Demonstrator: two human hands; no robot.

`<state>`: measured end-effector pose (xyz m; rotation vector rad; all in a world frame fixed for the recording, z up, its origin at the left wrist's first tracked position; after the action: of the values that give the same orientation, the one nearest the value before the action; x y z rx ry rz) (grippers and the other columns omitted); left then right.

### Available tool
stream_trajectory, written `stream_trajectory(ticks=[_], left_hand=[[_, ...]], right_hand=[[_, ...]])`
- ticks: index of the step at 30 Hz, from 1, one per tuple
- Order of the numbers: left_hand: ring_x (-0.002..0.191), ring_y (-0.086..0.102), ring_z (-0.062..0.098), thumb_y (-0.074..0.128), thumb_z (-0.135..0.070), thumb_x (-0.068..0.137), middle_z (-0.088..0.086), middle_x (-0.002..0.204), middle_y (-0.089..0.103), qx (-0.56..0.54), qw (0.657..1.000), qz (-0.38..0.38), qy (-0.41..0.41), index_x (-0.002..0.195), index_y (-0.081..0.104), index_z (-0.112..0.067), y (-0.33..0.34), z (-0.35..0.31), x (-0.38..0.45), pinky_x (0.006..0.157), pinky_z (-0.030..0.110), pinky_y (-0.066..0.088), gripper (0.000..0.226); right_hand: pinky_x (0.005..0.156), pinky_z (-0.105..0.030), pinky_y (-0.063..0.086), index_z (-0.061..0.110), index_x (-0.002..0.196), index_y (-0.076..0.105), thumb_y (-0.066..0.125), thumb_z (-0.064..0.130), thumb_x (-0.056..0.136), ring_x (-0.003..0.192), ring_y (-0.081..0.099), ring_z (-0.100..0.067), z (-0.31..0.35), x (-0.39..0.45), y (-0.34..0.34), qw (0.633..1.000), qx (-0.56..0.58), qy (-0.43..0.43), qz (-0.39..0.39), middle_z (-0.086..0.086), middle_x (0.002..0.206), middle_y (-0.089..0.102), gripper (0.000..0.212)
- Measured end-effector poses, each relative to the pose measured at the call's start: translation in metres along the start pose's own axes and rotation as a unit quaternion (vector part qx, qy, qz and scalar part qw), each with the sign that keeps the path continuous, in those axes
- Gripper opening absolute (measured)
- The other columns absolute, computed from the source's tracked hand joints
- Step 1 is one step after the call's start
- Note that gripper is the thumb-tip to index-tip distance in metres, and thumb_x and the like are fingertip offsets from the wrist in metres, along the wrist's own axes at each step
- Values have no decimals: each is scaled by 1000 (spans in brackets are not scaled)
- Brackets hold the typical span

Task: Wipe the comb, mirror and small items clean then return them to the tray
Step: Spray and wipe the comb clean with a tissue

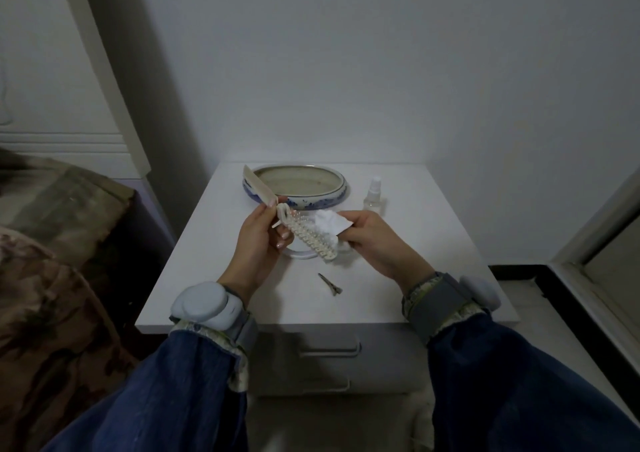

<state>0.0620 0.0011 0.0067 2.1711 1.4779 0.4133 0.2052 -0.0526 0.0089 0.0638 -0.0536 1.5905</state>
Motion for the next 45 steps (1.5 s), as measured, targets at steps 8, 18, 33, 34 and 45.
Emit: stream_trajectory(ticks=[8, 18, 33, 34, 45], left_hand=[[41, 35, 5, 33, -9, 99, 0, 60, 48, 27, 999, 19, 1, 89, 50, -8, 0, 2, 0, 35, 14, 27, 20], [41, 33, 5, 32, -10, 100, 3, 67, 40, 28, 1000, 9, 2, 105, 46, -5, 0, 2, 0, 36, 13, 26, 16], [41, 35, 6, 32, -10, 100, 6, 71, 41, 18, 1000, 17, -3, 94, 50, -7, 0, 2, -1, 36, 14, 28, 19], [41, 35, 6, 33, -10, 100, 6, 71, 41, 23, 1000, 16, -4, 94, 51, -7, 0, 2, -1, 36, 14, 28, 19], [41, 35, 6, 34, -11, 100, 7, 71, 41, 43, 999, 13, -1, 106, 49, -3, -1, 4, 1, 36, 14, 28, 18]], right_hand=[[69, -16, 48, 8, 95, 67, 60, 6, 66, 76, 61, -8, 3, -1, 7, 1000, -12, 1, 15, 7, 78, 71, 30], [62, -12, 46, 0, 111, 59, 49, -11, 85, 65, 62, 2, 8, -1, 2, 999, -23, -23, -9, 13, 67, 69, 30], [74, -31, 41, 11, 105, 66, 61, -5, 75, 84, 53, -22, 0, 3, 4, 1000, -11, -1, -29, 9, 76, 71, 34], [75, -32, 40, 12, 102, 68, 61, -4, 74, 85, 53, -23, 0, 2, 4, 999, -12, -3, -30, 8, 76, 71, 32], [60, -13, 47, 9, 92, 62, 47, -5, 89, 61, 62, -3, 12, -1, -3, 999, 40, -15, -15, 8, 62, 68, 20]])
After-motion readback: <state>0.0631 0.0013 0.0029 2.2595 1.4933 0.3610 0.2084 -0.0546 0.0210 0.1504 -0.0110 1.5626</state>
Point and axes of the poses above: each hand's wrist, its own x-axis towards the middle knuckle, its own y-axis out of the palm, z = x × y, the point moved 5 cm from there along x, towards the middle knuckle
